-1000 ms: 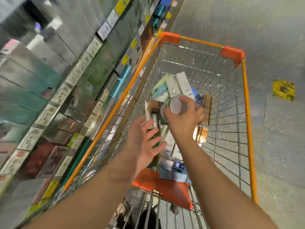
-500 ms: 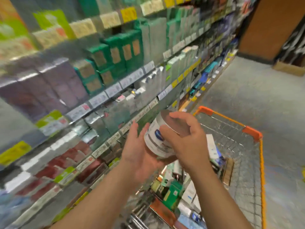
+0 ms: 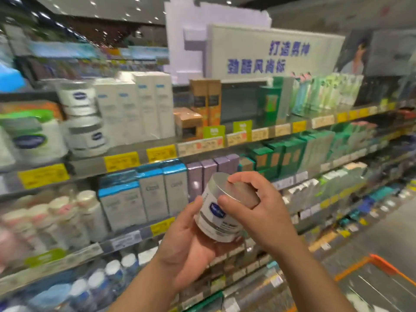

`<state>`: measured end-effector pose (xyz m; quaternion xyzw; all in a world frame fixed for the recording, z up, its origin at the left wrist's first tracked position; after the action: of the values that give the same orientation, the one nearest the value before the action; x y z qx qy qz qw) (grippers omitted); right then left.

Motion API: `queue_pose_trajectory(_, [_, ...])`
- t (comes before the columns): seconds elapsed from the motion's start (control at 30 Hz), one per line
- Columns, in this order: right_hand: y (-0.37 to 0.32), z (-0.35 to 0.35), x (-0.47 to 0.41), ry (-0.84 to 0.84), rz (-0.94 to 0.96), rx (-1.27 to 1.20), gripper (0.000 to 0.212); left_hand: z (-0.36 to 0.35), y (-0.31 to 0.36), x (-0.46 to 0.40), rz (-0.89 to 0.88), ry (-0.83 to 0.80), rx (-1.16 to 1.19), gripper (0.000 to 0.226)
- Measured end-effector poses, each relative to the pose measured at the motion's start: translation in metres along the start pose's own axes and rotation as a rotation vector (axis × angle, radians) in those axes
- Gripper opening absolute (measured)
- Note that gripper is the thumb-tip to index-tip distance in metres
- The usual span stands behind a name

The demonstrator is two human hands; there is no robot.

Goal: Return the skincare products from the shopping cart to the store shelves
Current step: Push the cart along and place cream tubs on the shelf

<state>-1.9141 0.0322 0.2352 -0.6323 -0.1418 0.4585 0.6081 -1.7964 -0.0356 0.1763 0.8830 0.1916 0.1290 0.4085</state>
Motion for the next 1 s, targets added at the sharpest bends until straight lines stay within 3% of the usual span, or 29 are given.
queue_pose_trajectory(0.1, [-0.029,-0.051,-0.017,-0.075,0.057,-0.003,0.048,0.026,0.05,0.031,-0.136,-0.03,-0.02,0.088])
queue_pose_trajectory(0.3, [-0.079,-0.138,-0.048,-0.223,0.151,0.039,0.051,0.07,0.118,0.075,-0.3,0.045,-0.149,0.07])
queue_pose_trajectory(0.43, [-0.107,-0.185,-0.068,-0.297,0.167,0.105,0.073,0.094,0.159,0.094,-0.413,0.113,-0.127,0.072])
queue_pose_trajectory(0.73, [-0.12,-0.27,-0.081,-0.336,-0.036,-0.311,0.09,0.134,0.241,0.113,-0.563,0.268,-0.248,0.087])
queue_pose_trajectory(0.87, [-0.13,-0.281,-0.098,-0.252,-0.017,-0.363,0.081,0.143,0.279,0.123,-0.527,0.378,-0.557,0.08])
queue_pose_trajectory(1.0, [-0.152,-0.285,-0.126,-0.279,0.08,-0.287,0.08,0.138,0.334,0.13,-0.545,0.457,-0.977,0.086])
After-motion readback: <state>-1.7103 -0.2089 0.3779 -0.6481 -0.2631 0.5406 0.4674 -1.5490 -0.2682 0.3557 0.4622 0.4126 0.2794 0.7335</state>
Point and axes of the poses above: each hand's wrist, its own x-axis away from the middle knuckle, its own z-axis out of the back of the hand, y = z × x, the point moved 6 cm from there along -x, towards the middle knuckle, and after that the axes turned 9 degrees about -x, right-handed, at the moved point
